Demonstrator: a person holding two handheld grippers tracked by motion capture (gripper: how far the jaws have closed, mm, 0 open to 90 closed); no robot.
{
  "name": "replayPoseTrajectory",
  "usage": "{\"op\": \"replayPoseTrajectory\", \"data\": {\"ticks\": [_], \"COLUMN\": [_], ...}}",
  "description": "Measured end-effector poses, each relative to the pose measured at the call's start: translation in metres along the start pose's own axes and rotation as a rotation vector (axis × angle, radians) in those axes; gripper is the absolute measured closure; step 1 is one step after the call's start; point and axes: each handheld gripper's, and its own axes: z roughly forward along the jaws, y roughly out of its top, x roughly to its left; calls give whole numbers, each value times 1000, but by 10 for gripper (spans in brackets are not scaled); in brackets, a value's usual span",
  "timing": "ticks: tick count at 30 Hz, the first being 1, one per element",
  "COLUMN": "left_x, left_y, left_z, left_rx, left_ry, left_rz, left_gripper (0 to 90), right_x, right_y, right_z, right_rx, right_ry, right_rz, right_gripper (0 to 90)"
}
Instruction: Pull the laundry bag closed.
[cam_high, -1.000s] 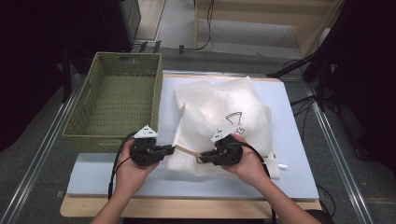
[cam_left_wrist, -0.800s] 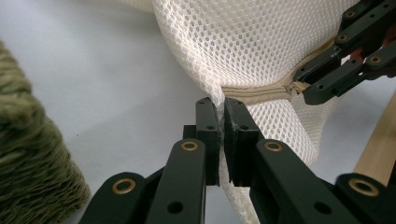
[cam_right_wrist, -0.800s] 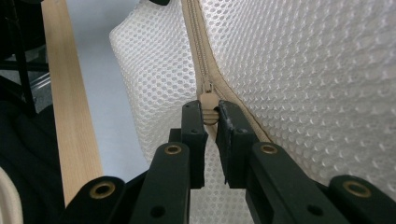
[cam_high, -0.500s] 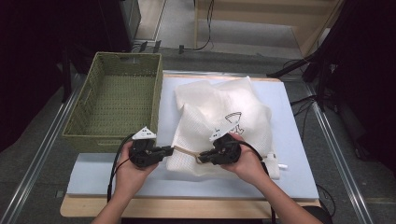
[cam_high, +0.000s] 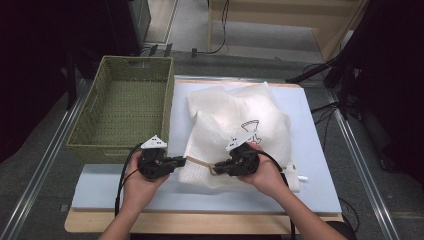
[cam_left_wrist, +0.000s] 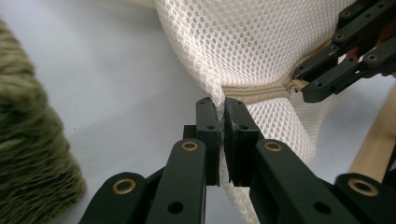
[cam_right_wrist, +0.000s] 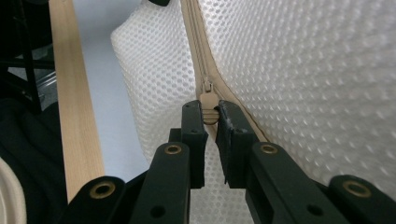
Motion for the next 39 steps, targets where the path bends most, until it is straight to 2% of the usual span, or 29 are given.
{"op": "replayPoseTrajectory", "data": {"ticks": [5, 7, 17, 18, 19, 20, 23, 26, 28, 29, 30, 32, 35, 39], "left_x": [0, -1, 2, 1, 1, 1, 5, 2, 1, 1, 1, 1, -1, -1], "left_y": [0, 1, 2, 2, 2, 2, 4, 6, 6, 6, 6, 6, 6, 6], "left_z": [0, -1, -2, -2, -2, -2, -6, -4, -4, -4, -5, -6, -5, -5], "left_rx": [0, 1, 3, 0, 1, 2, -25, -24, -15, -15, -21, -21, -19, -18], "left_ry": [1, 11, 7, 7, 36, 41, 15, 22, 27, 24, 25, 22, 29, 25], "left_rz": [5, 9, 9, 9, 12, 15, -24, -6, 3, 3, -1, -1, 5, 4], "left_gripper": [865, 865, 865, 866, 866, 866, 866, 866, 866, 866, 865, 865, 865, 864], "right_x": [0, 1, -5, -6, -6, -8, -17, -20, -19, -18, -17, -14, -12, -9], "right_y": [-1, -2, -15, -17, -18, -19, -23, -24, -24, -24, -24, -24, -24, -22], "right_z": [-3, -5, -17, -19, -20, -21, -24, -24, -20, -18, -15, -10, -5, -5], "right_rx": [-11, -6, 7, 4, 6, 22, 15, -2, 6, 3, -1, 3, -4, -26], "right_ry": [-1, -5, -15, -13, -16, -40, -51, -41, -35, -29, -30, -21, -25, -8], "right_rz": [0, -4, 3, 7, 13, 20, 71, 89, 82, 79, 72, 76, 68, 71], "right_gripper": [828, 828, 827, 828, 886, 900, 900, 900, 900, 896, 852, 846, 772, 765]}}
